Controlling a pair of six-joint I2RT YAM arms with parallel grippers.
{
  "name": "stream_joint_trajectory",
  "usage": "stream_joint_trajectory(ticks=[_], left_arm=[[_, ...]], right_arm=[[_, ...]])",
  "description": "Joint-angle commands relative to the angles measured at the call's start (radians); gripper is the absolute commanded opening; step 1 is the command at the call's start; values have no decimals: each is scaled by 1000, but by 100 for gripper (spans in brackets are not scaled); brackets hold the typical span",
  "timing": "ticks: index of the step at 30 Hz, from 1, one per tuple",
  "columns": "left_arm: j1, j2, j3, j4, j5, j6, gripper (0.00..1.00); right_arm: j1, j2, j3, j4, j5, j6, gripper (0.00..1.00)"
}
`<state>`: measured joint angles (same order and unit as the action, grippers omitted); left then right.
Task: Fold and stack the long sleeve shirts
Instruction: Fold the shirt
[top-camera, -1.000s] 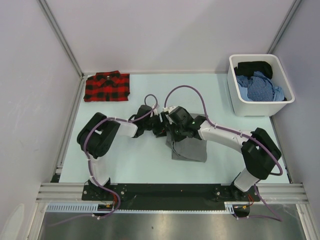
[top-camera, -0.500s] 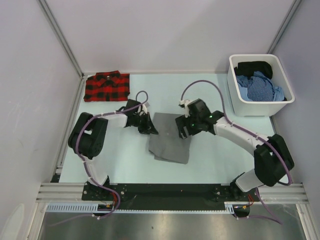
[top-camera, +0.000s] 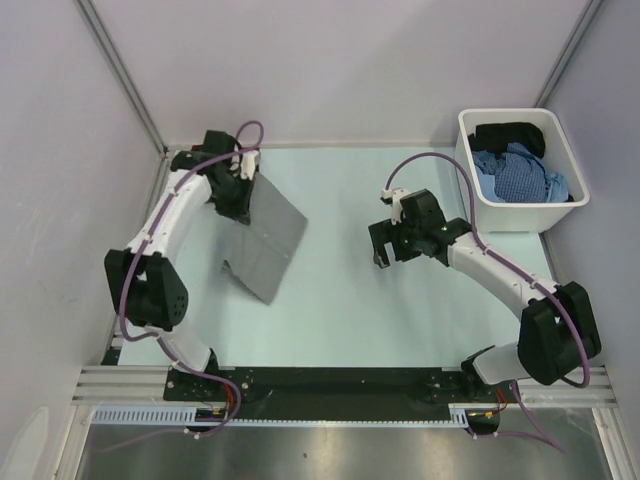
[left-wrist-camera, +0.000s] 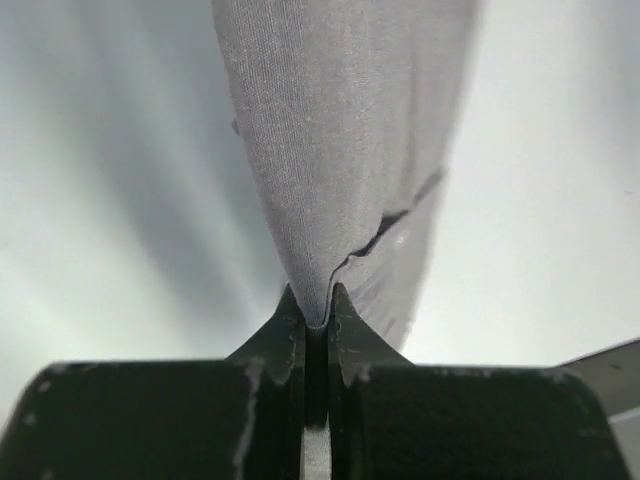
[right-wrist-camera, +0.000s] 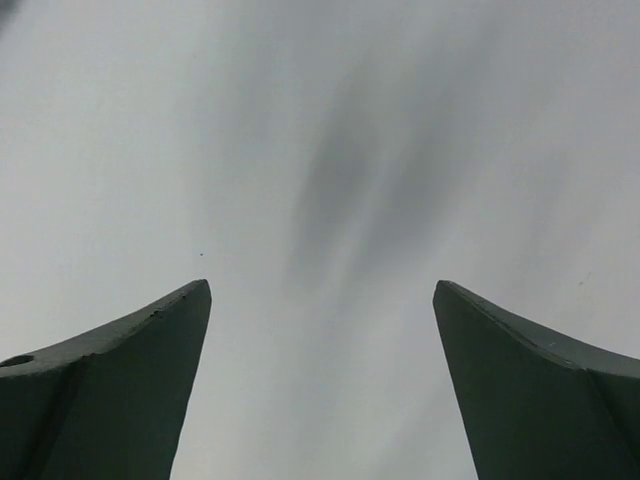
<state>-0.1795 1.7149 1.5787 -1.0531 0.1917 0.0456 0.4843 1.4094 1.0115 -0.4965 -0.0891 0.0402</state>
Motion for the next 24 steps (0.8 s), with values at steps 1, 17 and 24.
stream_joint_trajectory(ticks=[1, 17, 24], left_arm=[[28, -57, 240, -241, -242, 167, 0], [-395, 231, 150, 86, -264, -186, 0], [-594, 391, 274, 130, -275, -369, 10]], right_arm=[[-1, -52, -14, 36, -26, 38, 100], [-210, 37, -48, 50, -415, 324, 100], [-279, 5, -143, 107, -555, 428, 100]])
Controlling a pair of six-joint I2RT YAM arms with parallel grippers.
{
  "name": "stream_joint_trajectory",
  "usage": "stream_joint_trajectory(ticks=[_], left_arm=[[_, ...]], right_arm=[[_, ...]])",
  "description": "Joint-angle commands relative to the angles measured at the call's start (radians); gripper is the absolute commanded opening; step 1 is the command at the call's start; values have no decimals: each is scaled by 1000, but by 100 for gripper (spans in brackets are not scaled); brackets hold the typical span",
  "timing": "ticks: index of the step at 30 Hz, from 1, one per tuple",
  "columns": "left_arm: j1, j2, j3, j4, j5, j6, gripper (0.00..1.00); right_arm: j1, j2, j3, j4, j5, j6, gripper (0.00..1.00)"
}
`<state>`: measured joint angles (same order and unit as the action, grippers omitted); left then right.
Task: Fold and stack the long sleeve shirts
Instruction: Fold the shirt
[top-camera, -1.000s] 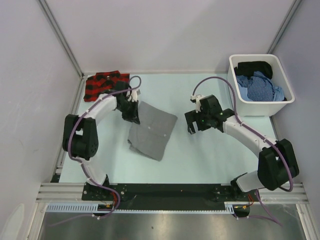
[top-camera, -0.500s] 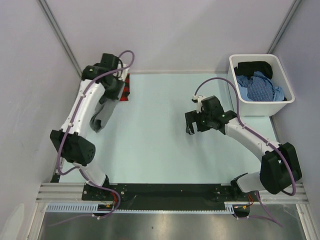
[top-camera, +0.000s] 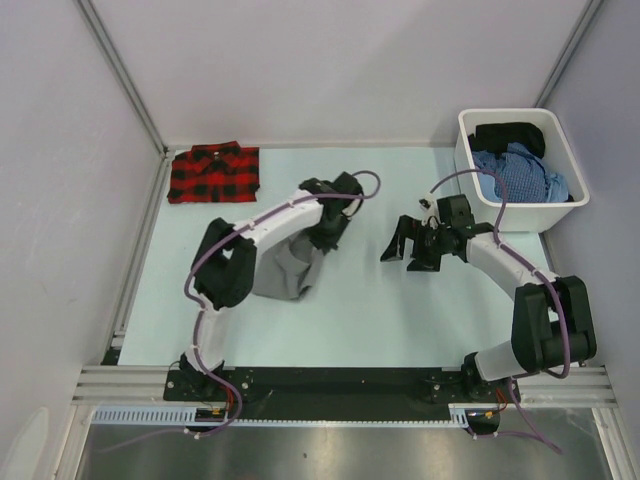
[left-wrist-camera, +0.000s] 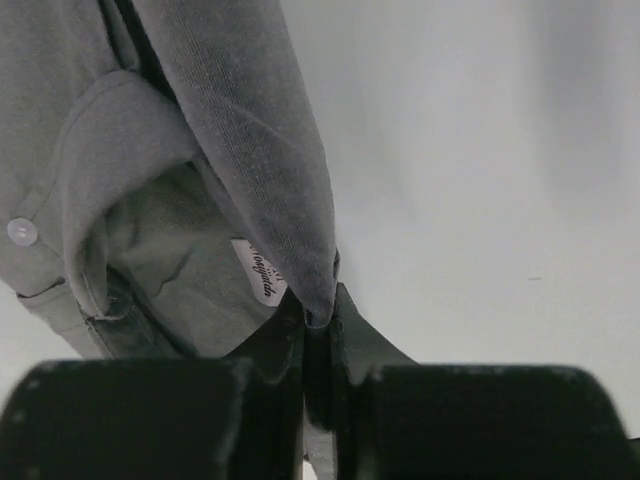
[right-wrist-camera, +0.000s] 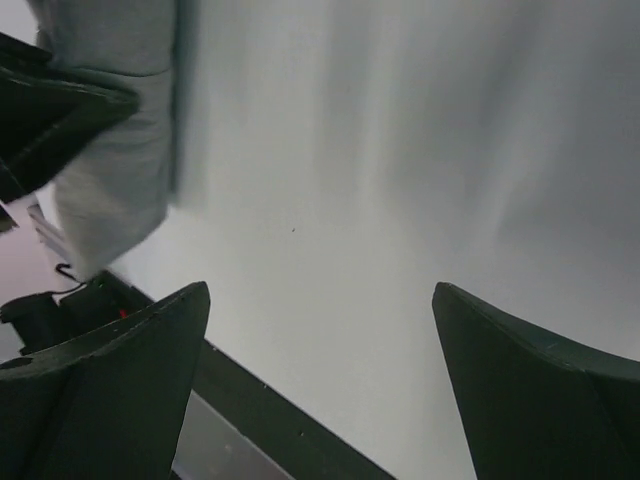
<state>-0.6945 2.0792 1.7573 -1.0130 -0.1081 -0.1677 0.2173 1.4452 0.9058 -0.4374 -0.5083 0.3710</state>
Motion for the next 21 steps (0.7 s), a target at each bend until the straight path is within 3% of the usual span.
stream_joint_trajectory(ticks=[1, 3, 4, 5, 7, 11, 15, 21], left_arm=[[-91, 59, 132, 87, 42, -158, 20], [-122, 77, 162, 83, 33, -173, 40], [-123, 82, 186, 82, 44, -177, 60], [-125, 78, 195, 82, 56, -182, 71], [-120, 65, 238, 80, 83, -171, 90], [-68, -43, 205, 164, 231, -138, 90], [30, -261, 22, 304, 402, -118, 84], [232, -370, -229, 369, 499, -69, 72]], right_arm=[[-15, -28, -45, 48, -147, 103, 100], [-19, -19, -67, 63, -167, 114, 100], [-24, -10, -71, 71, -174, 115, 100], [-29, 12, -68, 74, -173, 120, 100], [-38, 33, -59, 80, -179, 128, 100], [-56, 50, -62, 94, -168, 158, 100], [-33, 78, -93, 175, -165, 247, 100], [77, 184, -65, 345, -133, 351, 100]])
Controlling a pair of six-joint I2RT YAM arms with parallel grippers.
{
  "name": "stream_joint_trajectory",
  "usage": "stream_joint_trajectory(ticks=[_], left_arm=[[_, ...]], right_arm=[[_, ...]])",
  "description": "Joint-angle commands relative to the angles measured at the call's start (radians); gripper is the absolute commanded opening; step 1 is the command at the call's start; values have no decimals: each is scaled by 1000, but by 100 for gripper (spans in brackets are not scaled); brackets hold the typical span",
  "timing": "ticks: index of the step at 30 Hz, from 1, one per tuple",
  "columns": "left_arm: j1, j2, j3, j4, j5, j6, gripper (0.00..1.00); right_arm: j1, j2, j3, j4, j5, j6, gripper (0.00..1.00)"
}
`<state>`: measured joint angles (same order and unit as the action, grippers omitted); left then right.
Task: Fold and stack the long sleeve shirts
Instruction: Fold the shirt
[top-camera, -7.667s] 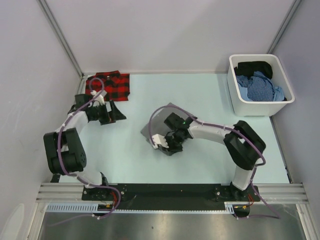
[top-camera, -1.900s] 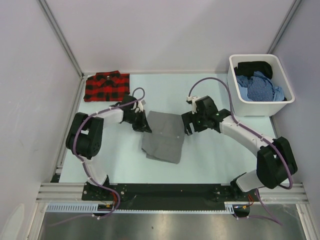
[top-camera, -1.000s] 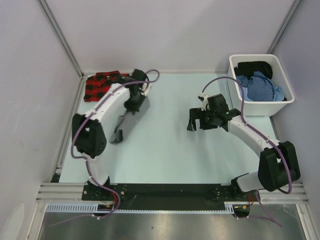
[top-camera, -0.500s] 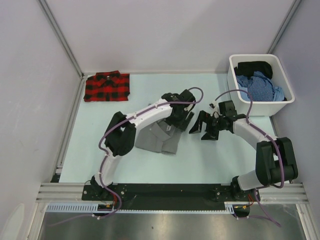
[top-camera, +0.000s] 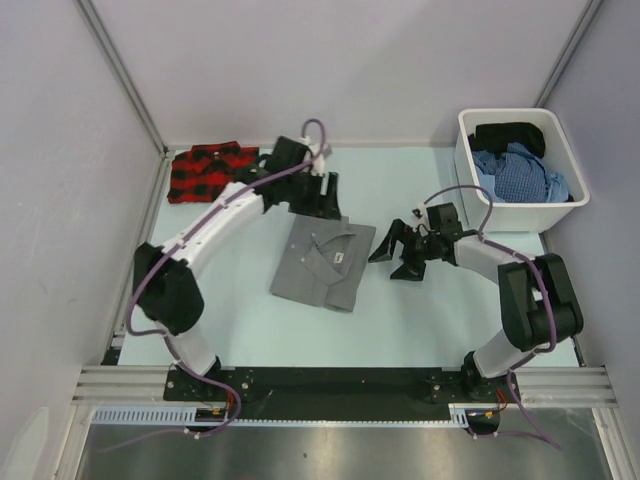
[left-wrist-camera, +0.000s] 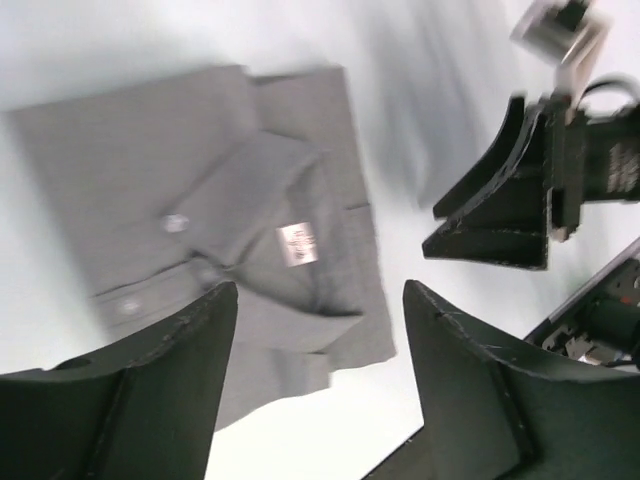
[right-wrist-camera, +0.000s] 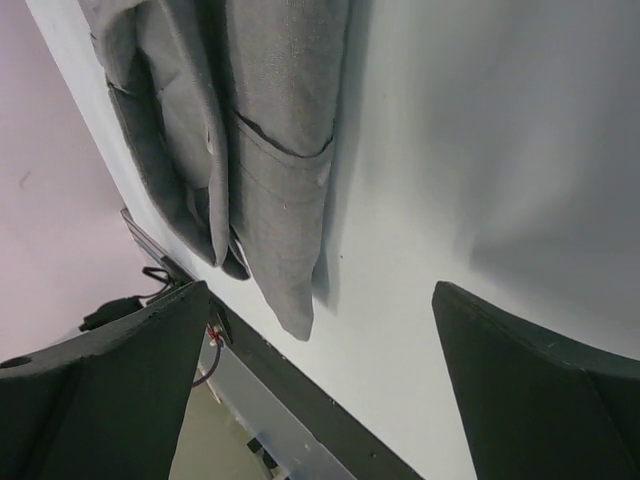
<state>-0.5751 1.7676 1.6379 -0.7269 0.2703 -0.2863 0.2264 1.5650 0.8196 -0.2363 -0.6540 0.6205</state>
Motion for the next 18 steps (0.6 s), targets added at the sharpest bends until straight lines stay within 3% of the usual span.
stream_joint_trajectory(ticks=[1, 3, 7, 14, 16, 17, 18], left_arm=[[170, -59, -124, 99, 142, 64, 67], [217, -48, -135, 112, 161, 122, 63], [303, 6, -93, 118, 164, 202, 65], [316, 93, -93, 181, 193, 257, 68], [316, 141, -78, 214, 201, 265, 69], [316, 157, -66, 219, 210, 285, 69], [316, 197, -29, 224, 213, 312, 71]], right_arm=[[80, 105, 35, 173, 16, 116, 100], [100, 144, 50, 204, 27, 139, 100], [142, 217, 93, 258, 30, 168, 98], [151, 259, 125, 259, 20, 166, 95], [152, 289, 133, 249, 24, 153, 79], [152, 303, 141, 243, 21, 134, 61], [152, 323, 157, 203, 25, 116, 49]])
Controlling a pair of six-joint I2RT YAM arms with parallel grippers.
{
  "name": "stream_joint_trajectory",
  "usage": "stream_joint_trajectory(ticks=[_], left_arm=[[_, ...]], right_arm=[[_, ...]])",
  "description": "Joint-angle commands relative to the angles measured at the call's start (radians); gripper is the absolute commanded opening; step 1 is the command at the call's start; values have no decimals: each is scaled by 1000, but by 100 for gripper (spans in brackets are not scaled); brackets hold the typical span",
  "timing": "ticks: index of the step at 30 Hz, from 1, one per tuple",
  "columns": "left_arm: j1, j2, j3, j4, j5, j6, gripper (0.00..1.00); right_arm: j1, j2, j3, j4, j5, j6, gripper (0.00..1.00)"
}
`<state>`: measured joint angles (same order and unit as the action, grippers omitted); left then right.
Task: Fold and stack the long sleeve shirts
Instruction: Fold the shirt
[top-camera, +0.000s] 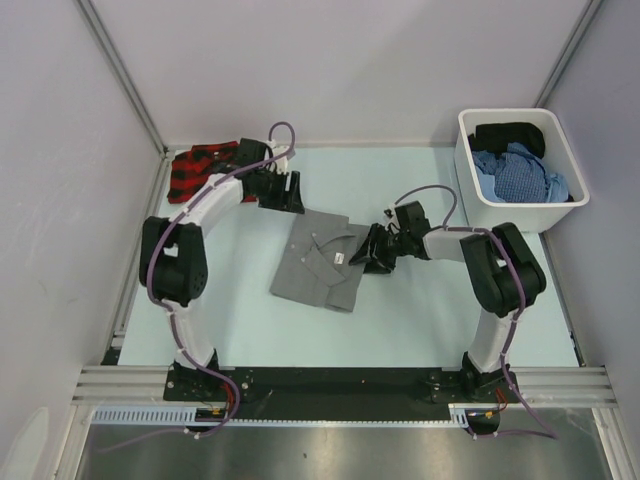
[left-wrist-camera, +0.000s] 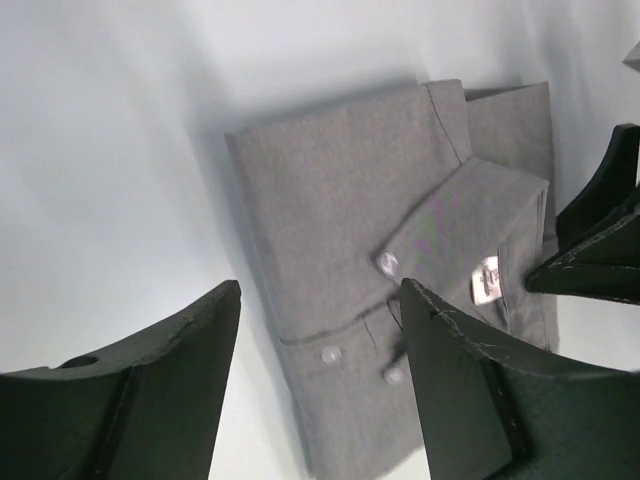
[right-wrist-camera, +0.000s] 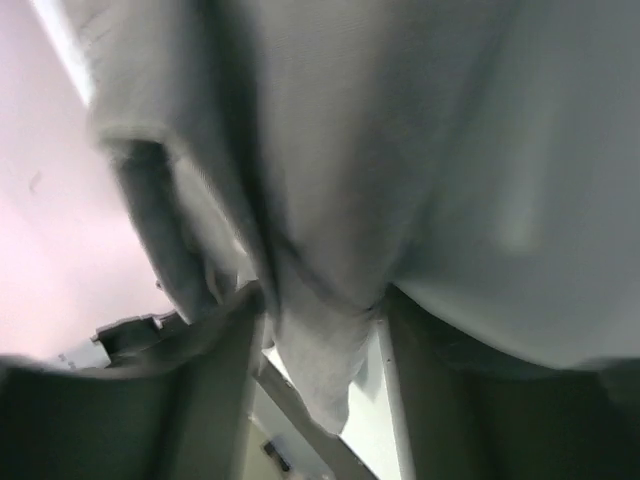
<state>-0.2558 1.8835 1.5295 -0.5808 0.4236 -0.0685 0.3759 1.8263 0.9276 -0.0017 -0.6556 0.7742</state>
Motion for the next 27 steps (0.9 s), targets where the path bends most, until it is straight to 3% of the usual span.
stream_joint_trajectory(ticks=[1, 2, 3, 8, 17, 19, 24, 27], left_arm=[[-3, 104, 104, 78, 72, 111, 71], [-3, 129, 141, 58, 89, 165, 71], [-3, 182, 212, 35, 127, 191, 71], [-3, 298, 356, -91, 184, 330, 70], [-3, 387, 380, -180, 248, 361, 62], [-3, 387, 338, -211, 259, 375, 57], [-10, 313, 116, -218, 303, 374, 31], [-25, 231, -59, -197, 369, 319, 25]], right_arm=[[1, 74, 57, -53, 10, -62, 38], [-2, 88, 74, -82, -7, -155, 12], [-6, 118, 98, -133, -27, -205, 0], [-26, 192, 304, -429, -32, -586, 0], [-51, 365, 619, -797, 2, -915, 0], [-54, 410, 700, -885, 10, -999, 0], [-31, 557, 1015, -1096, 43, -1202, 0], [-3, 670, 1217, -1303, 59, -1386, 0]])
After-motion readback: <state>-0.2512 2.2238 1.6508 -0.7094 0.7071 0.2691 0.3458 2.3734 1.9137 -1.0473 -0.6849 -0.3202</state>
